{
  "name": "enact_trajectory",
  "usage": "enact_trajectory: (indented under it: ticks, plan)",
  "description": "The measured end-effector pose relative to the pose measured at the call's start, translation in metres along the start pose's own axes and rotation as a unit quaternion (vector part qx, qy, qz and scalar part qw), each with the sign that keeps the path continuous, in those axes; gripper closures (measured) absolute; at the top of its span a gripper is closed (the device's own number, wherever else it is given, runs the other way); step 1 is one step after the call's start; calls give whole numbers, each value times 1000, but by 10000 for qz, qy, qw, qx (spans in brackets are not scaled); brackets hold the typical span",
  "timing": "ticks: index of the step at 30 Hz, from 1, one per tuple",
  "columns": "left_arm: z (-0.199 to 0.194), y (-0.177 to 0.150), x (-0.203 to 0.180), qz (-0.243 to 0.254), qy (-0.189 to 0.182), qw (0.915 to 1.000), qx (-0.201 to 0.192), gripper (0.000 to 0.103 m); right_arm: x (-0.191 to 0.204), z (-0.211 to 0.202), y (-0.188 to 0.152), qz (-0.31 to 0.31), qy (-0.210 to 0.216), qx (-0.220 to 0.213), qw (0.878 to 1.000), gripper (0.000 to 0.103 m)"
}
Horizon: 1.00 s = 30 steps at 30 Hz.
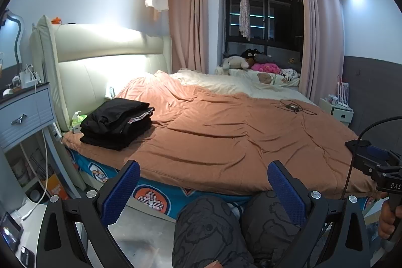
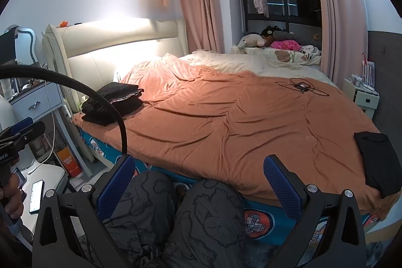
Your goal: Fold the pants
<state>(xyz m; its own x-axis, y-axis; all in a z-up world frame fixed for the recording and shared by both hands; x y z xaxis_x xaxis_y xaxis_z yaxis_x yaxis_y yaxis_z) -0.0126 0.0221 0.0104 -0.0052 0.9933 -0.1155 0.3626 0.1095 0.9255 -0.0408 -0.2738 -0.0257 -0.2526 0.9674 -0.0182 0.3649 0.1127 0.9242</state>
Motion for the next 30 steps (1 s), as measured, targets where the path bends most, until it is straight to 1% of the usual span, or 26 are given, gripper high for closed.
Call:
enact_trajectory:
  ticks: [30]
  plan:
    - [2,0,1,-25,60,10000,16,1,-5,-1,6,-37,75,79,9999,0]
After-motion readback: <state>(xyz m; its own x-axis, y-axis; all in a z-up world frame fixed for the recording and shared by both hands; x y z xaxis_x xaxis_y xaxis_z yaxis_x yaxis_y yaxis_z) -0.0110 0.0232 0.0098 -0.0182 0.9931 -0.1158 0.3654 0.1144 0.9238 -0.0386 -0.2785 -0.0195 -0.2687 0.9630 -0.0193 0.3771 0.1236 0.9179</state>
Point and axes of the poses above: each gripper's, at about its wrist camera, not at the fingertips, and z roughly the way its jaws point, x to its left, y to its top, the point moved 5 cm from there along z, roughly the way its jaws point, and after that the axes turned 4 degrees about -z, right-handed, at the moved point
